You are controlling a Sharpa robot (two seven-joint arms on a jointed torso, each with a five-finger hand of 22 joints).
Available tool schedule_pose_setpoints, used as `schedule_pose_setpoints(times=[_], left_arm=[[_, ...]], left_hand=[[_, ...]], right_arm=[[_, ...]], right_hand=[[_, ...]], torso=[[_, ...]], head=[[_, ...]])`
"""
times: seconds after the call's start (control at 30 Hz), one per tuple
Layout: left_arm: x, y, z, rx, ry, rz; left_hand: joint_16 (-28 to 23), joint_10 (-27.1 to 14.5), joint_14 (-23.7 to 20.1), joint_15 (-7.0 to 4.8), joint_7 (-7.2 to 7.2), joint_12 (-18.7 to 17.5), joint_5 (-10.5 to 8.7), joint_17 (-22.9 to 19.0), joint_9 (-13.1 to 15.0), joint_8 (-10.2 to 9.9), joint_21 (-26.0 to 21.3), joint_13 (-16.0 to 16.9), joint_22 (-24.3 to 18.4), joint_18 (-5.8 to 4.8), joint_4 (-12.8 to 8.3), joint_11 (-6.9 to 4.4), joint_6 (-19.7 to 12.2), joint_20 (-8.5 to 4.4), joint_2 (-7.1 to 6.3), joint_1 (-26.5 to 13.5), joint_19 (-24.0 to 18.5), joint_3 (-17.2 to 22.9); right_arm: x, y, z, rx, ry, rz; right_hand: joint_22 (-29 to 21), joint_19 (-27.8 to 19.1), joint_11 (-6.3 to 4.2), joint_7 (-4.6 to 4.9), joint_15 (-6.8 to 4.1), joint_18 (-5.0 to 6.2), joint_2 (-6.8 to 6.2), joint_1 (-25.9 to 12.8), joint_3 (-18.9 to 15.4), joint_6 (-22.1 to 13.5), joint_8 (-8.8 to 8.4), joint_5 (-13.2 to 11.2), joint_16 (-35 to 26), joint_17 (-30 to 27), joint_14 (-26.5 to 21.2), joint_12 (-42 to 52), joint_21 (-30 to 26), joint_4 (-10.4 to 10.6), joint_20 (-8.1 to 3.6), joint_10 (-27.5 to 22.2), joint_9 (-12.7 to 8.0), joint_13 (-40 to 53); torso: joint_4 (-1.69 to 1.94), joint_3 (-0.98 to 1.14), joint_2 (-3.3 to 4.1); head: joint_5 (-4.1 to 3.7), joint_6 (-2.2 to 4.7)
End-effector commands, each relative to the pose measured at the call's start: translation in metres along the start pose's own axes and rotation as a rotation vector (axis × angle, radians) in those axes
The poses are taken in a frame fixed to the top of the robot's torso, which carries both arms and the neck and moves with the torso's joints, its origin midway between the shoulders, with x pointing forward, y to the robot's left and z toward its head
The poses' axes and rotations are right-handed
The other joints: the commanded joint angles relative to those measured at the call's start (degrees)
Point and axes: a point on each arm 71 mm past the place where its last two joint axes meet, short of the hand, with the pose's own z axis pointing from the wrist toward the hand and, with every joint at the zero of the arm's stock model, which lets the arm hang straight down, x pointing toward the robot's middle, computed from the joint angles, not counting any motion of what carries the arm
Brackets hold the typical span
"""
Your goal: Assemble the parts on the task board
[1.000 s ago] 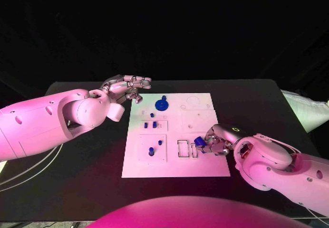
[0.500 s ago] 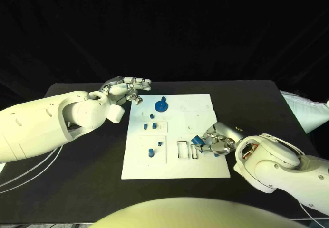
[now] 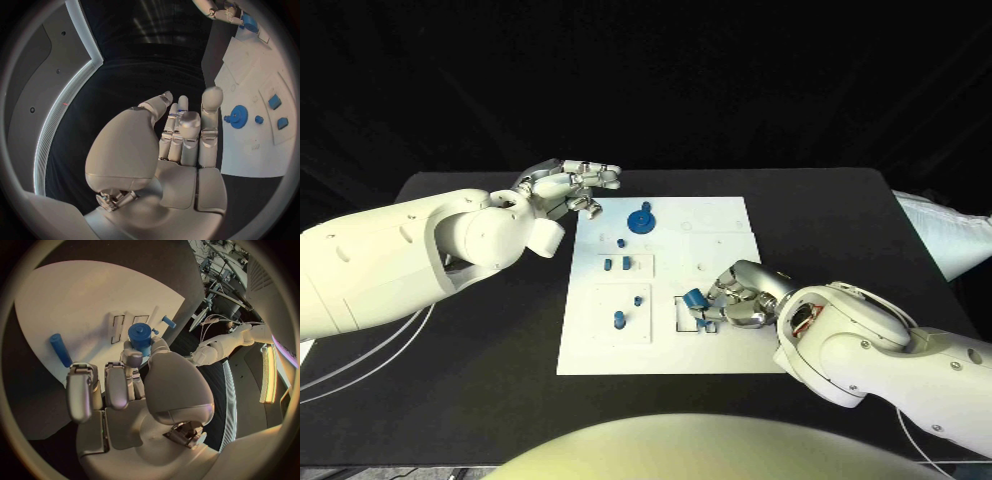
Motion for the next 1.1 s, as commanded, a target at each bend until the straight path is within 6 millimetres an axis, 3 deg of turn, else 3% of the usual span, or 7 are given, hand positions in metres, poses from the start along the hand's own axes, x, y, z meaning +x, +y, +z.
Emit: schedule_pose_setpoints(times=[0.03, 0.4, 0.53, 0.7, 0.8, 0.9, 1.1], left_arm=[[0.0031, -0.0004, 0.0002, 0.004, 0.023, -0.002], [0.004, -0.0003, 0.0001, 0.002, 0.026, -0.002], [0.0037, -0.0003, -0.0001, 0.002, 0.025, -0.002], [0.0036, -0.0003, -0.0003, 0.001, 0.024, -0.002], [0.0036, -0.0003, -0.0003, 0.001, 0.025, -0.002], [0.0034, -0.0003, -0.0005, 0.001, 0.024, -0.002], [0.0029, -0.0004, -0.0009, 0.001, 0.023, -0.002]], left_hand=[[0.04, -0.39, -0.29, 0.07, 0.16, 0.22, 0.26, 0.03, -0.05, 0.25, -0.38, 0.05, -0.05, 0.78, -0.05, 0.01, -0.38, 0.21, 0.45, 0.04, -0.36, -0.26], [0.04, -0.39, -0.29, 0.07, 0.16, 0.22, 0.26, 0.03, -0.05, 0.25, -0.38, 0.05, -0.05, 0.78, -0.05, 0.01, -0.38, 0.21, 0.45, 0.04, -0.36, -0.26], [0.04, -0.39, -0.29, 0.07, 0.16, 0.22, 0.26, 0.03, -0.05, 0.25, -0.38, 0.05, -0.05, 0.78, -0.05, 0.01, -0.38, 0.21, 0.45, 0.04, -0.36, -0.26], [0.04, -0.39, -0.29, 0.07, 0.16, 0.22, 0.26, 0.03, -0.05, 0.25, -0.38, 0.05, -0.05, 0.78, -0.05, 0.01, -0.38, 0.21, 0.45, 0.04, -0.36, -0.26], [0.04, -0.39, -0.29, 0.07, 0.16, 0.22, 0.26, 0.03, -0.05, 0.25, -0.38, 0.05, -0.05, 0.78, -0.05, 0.01, -0.38, 0.21, 0.45, 0.04, -0.36, -0.26], [0.04, -0.39, -0.29, 0.07, 0.16, 0.22, 0.26, 0.03, -0.05, 0.25, -0.38, 0.05, -0.05, 0.78, -0.05, 0.01, -0.38, 0.21, 0.45, 0.04, -0.36, -0.26], [0.04, -0.39, -0.29, 0.07, 0.16, 0.22, 0.26, 0.03, -0.05, 0.25, -0.38, 0.05, -0.05, 0.78, -0.05, 0.01, -0.38, 0.21, 0.45, 0.04, -0.36, -0.26]], right_arm=[[0.0037, 0.0012, 0.0021, 0.005, 0.033, -0.017], [0.0064, 0.0014, 0.0078, 0.006, 0.042, -0.066], [0.0061, -0.0004, 0.0089, 0.01, 0.042, -0.084], [0.0051, -0.0014, 0.0098, 0.01, 0.03, -0.104], [0.0047, -0.0009, 0.0099, 0.007, 0.023, -0.11], [0.0046, 0.0002, 0.0095, 0.002, 0.019, -0.111], [0.0047, 0.0034, 0.0081, -0.011, 0.012, -0.11]], right_hand=[[3.75, 0.17, -0.11, -0.23, -0.28, -0.26, 0.19, -0.75, -0.57, -0.03, 0.11, 0.52, 0.13, -0.01, 2.91, -0.36, 0.19, -0.05, -0.17, 0.24, 3.04, 0.05], [3.38, -0.08, -0.21, -0.38, -0.37, -0.17, 0.44, -3.18, -2.22, 0.08, 0.31, -0.39, -0.25, -0.48, 2.8, -1.6, -0.05, -0.04, -0.25, 0.11, 3.7, -0.19], [3.16, -0.23, -0.22, -0.42, -0.37, -0.12, 0.75, -4.78, -3.46, 0.03, 0.36, -3.8, -0.49, -0.74, 2.75, -2.6, -0.22, -0.08, -0.26, -0.03, 4.12, -0.52], [2.8, -0.46, -0.17, -0.39, -0.35, -0.03, 0.9, -7.51, -6.02, -0.17, 0.42, -12.38, -0.89, -1.18, 2.68, -3.94, -0.49, -0.07, -0.24, -0.18, 4.82, -0.79], [2.58, -0.6, -0.11, -0.34, -0.3, 0.03, 0.39, -8.4, -7.26, -0.36, 0.41, -15.28, -1.16, -1.47, 2.63, -4.81, -0.66, -0.07, -0.2, -0.36, 5.19, -1.04], [2.54, -0.62, -0.09, -0.33, -0.28, 0.04, -0.12, -9.12, -7.85, -0.43, 0.44, -17.13, -1.29, -1.59, 2.62, -5.44, -0.71, 0.01, -0.17, -0.48, 5.44, -1.25], [2.45, -0.68, -0.09, -0.33, -0.28, 0.06, -0.24, -9.47, -7.97, -0.43, 0.46, -17.48, -1.34, -1.65, 2.62, -5.62, -0.78, 0.04, -0.17, -0.5, 5.54, -1.29]], torso=[[-0.07, 0.02, 0.03], [-0.04, 0.09, 0.04], [-0.09, 0.1, 0.06], [-0.15, 0.1, 0.01], [-0.12, 0.09, 0.01], [-0.09, 0.09, 0.04], [-0.11, 0.07, 0.02]], head=[[0.25, -0.05], [0.41, -0.07], [0.46, -0.19], [0.51, -0.19], [0.48, -0.19], [0.53, -0.19], [0.58, -0.19]])
